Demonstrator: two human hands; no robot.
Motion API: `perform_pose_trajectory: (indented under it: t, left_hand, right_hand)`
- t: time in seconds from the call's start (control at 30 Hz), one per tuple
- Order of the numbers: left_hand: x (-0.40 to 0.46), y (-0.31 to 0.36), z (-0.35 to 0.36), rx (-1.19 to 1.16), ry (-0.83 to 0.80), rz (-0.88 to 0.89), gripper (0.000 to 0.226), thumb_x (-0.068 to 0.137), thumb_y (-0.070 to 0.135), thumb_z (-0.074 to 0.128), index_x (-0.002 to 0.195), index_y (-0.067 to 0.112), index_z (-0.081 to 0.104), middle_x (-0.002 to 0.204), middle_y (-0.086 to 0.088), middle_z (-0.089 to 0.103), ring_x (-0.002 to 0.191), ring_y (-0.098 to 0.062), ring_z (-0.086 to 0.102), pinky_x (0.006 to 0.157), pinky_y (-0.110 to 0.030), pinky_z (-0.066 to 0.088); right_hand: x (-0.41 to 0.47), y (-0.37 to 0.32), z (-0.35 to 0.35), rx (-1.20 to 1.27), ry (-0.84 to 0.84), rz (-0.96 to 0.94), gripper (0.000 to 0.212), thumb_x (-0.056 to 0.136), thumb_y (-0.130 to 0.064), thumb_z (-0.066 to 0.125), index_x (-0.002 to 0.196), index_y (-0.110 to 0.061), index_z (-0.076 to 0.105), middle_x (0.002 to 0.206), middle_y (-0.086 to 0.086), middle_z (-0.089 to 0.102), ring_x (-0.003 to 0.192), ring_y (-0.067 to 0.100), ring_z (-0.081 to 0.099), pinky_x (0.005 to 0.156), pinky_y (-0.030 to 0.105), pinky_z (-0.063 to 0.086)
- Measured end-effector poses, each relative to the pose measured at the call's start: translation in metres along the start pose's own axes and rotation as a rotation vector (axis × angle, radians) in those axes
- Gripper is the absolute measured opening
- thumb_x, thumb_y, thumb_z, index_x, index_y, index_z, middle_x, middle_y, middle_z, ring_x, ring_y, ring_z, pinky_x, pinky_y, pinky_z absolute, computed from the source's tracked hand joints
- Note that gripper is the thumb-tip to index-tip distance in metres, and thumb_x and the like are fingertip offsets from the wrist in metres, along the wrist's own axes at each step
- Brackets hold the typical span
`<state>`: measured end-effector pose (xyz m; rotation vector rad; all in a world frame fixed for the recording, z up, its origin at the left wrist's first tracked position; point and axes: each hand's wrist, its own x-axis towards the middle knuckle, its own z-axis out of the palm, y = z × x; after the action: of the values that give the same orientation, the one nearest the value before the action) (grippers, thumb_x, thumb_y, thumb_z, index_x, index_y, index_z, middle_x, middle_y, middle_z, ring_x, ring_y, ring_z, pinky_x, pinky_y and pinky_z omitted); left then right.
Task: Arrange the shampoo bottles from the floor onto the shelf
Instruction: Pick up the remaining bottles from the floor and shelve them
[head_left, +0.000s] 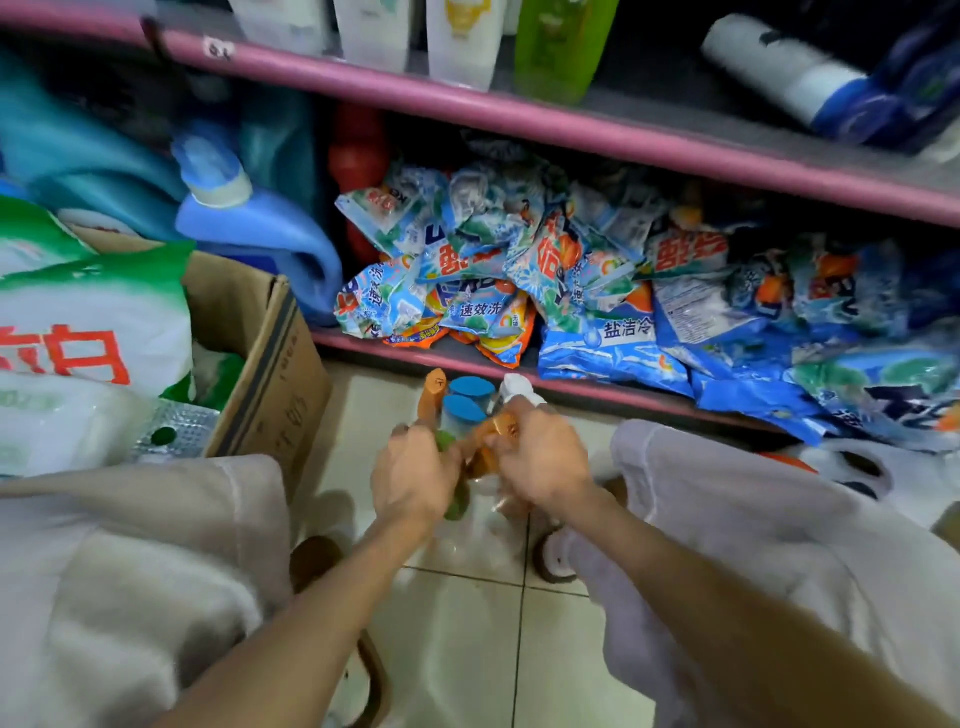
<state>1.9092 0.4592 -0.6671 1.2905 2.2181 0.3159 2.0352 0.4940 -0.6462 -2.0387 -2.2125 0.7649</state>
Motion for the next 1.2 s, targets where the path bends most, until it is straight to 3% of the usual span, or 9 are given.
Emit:
perform_pose_trajectory:
  t: [0.1,0.23,0.37,0.47,0.63,0.9,0.97,1.1,1.2]
  left_hand:
    - [-0.005,0.021,-0.054,-0.049,0.127,0.096,0.033,0.086,0.046,0.06,0.095,0.015,0.067,0.1,-0.012,0.066,0.097,-0.033,0.062,0.074,-0.034,0.046]
    - [-0.008,0.053,-0.134,-0.214,0.232,0.23,0.041,0.078,0.05,0.067,0.067,0.01,0.064,0.066,-0.009,0.064,0.081,-0.032,0.065,0.065,-0.031,0.047]
    - [-0.007,0.066,-0.184,-0.668,0.212,0.292,0.029,0.077,0.043,0.073,0.078,0.014,0.072,0.08,-0.01,0.073,0.082,-0.027,0.07,0.078,-0.04,0.057]
    - [-0.008,0.067,-0.199,-1.123,0.101,0.218,0.018,0.08,0.031,0.074,0.077,0.014,0.069,0.081,-0.01,0.072,0.078,-0.023,0.071,0.064,-0.028,0.06]
    - [-0.006,0.074,-0.211,-1.403,0.051,0.15,0.016,0.083,0.025,0.072,0.077,0.011,0.068,0.066,0.001,0.073,0.062,-0.009,0.07,0.054,-0.019,0.055]
    - [-0.009,0.078,-0.215,-1.558,0.043,0.134,0.012,0.084,0.022,0.07,0.08,0.011,0.069,0.075,-0.003,0.075,0.069,-0.012,0.072,0.053,-0.016,0.053]
    - [-0.011,0.079,-0.215,-1.574,0.04,0.144,0.012,0.085,0.022,0.07,0.081,0.011,0.069,0.077,-0.004,0.075,0.072,-0.014,0.073,0.054,-0.016,0.054]
    - [-0.012,0.078,-0.219,-1.6,0.022,0.2,0.009,0.086,0.021,0.068,0.085,0.012,0.069,0.079,-0.003,0.076,0.074,-0.013,0.073,0.056,-0.016,0.054]
    - [-0.011,0.077,-0.219,-1.6,0.015,0.24,0.009,0.087,0.021,0.067,0.089,0.013,0.07,0.087,-0.006,0.075,0.08,-0.015,0.073,0.06,-0.016,0.055]
  right_hand:
    - [-0.016,0.004,-0.044,0.202,0.153,0.034,0.025,0.084,-0.036,0.064,0.104,-0.02,0.06,0.102,0.009,0.068,0.099,0.031,0.062,0.081,0.034,0.048]
    - [-0.04,0.014,-0.111,0.331,0.35,-0.02,0.015,0.084,-0.039,0.066,0.09,-0.03,0.056,0.079,-0.003,0.062,0.082,0.023,0.06,0.071,0.03,0.044]
    - [-0.058,0.021,-0.176,0.727,0.459,0.034,0.008,0.087,-0.026,0.067,0.087,-0.019,0.063,0.085,0.008,0.068,0.076,0.022,0.069,0.066,0.035,0.06]
    - [-0.072,0.024,-0.219,1.003,0.518,0.071,0.008,0.089,-0.016,0.063,0.086,-0.009,0.062,0.085,0.014,0.067,0.073,0.025,0.069,0.057,0.023,0.058]
    - [-0.08,0.026,-0.271,1.411,0.605,0.117,0.009,0.092,-0.014,0.057,0.093,-0.005,0.059,0.098,0.011,0.067,0.081,0.02,0.073,0.065,0.026,0.06]
    - [-0.036,0.0,-0.289,1.596,0.655,0.273,0.024,0.094,-0.011,0.055,0.118,-0.005,0.053,0.122,0.003,0.052,0.106,0.026,0.058,0.081,0.034,0.059]
    - [-0.023,-0.009,-0.287,1.628,0.65,0.365,0.025,0.095,-0.011,0.055,0.12,-0.008,0.053,0.123,0.003,0.05,0.107,0.026,0.055,0.075,0.032,0.06]
    - [-0.005,-0.022,-0.283,1.752,0.64,0.436,0.035,0.096,-0.014,0.055,0.13,-0.008,0.049,0.14,0.004,0.045,0.123,0.026,0.052,0.097,0.028,0.049]
    - [-0.004,-0.03,-0.279,1.828,0.595,0.429,0.04,0.095,-0.016,0.058,0.132,-0.006,0.047,0.145,0.01,0.04,0.128,0.02,0.05,0.099,0.02,0.046]
